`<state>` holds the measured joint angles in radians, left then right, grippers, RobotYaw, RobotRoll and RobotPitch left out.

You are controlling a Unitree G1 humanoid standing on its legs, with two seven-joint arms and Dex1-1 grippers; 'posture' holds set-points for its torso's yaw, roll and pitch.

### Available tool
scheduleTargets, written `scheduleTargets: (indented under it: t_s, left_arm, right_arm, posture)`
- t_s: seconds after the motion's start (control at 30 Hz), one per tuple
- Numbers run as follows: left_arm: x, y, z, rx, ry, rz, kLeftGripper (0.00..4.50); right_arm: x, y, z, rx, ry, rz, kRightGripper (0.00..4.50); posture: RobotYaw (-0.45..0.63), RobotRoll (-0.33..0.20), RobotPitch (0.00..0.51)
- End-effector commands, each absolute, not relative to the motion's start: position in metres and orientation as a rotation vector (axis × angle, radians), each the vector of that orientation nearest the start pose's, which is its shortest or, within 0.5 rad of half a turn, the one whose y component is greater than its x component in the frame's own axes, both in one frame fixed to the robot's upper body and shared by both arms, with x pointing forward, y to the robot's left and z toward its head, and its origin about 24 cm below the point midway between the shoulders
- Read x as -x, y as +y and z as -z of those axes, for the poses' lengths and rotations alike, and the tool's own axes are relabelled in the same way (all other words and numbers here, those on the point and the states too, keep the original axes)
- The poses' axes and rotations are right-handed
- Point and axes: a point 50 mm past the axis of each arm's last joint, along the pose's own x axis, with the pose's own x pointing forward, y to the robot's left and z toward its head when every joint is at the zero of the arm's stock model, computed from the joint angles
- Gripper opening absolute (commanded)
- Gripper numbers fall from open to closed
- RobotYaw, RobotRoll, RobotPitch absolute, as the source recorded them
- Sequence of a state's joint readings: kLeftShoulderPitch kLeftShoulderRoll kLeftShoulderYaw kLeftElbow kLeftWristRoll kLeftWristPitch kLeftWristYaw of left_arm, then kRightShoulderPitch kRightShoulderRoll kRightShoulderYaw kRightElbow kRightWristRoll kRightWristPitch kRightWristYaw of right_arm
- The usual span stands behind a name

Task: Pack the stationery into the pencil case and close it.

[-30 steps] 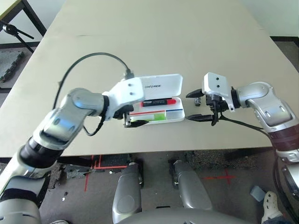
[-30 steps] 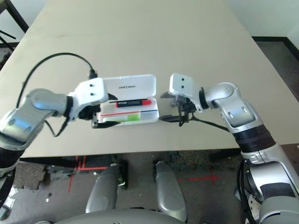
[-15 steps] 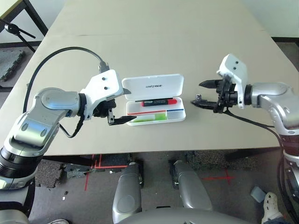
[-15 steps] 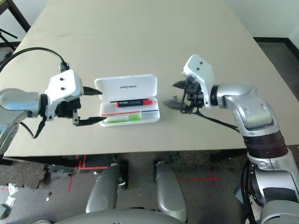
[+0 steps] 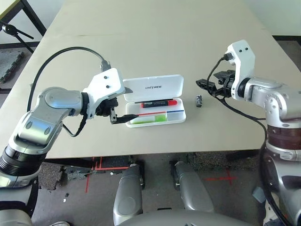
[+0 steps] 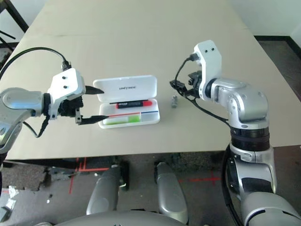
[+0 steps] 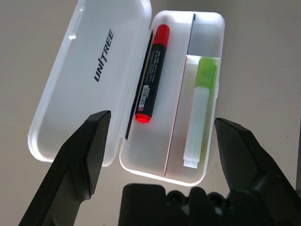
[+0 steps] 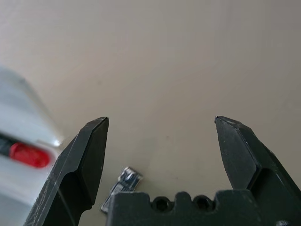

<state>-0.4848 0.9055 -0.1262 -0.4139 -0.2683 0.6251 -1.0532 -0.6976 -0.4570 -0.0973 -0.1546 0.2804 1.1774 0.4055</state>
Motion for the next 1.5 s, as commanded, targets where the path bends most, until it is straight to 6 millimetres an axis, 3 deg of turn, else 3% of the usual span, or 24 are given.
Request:
scheduleTargets:
  t_s: [0.03,0.23,0.93,1.1,1.3,1.5]
  left_arm:
    - [-0.262,0.175,-0.201,-0.749,0.219,1.109,4.47]
    - [-0.263,0.174,-0.2,-0.752,0.218,1.11,4.47]
    - [-0.262,0.173,-0.199,-0.756,0.218,1.103,4.47]
    - [-0.262,0.173,-0.199,-0.755,0.219,1.103,4.5]
    - [-0.263,0.174,-0.199,-0.758,0.219,1.1,4.5]
    - [-0.263,0.175,-0.199,-0.761,0.218,1.097,4.5]
  right_arm:
    - [-0.324,-0.175,-0.192,0.138,0.352,-0.377,4.5]
    - [-0.321,-0.164,-0.186,0.167,0.379,-0.4,4.5]
    - [-0.303,-0.16,-0.134,0.187,0.615,-0.468,4.5]
    - [-0.303,-0.161,-0.132,0.187,0.612,-0.472,2.77]
    - [-0.304,-0.167,-0.137,0.203,0.602,-0.479,0.38]
    - [-0.306,-0.179,-0.151,0.328,0.49,-0.646,0.31]
  posture:
    - [-0.1,0.0,0.216]
    - [-0.1,0.0,0.219]
    - [-0.08,0.0,0.218]
    - [-0.08,0.0,0.215]
    - [-0.08,0.0,0.212]
    - [-0.07,0.0,0.209]
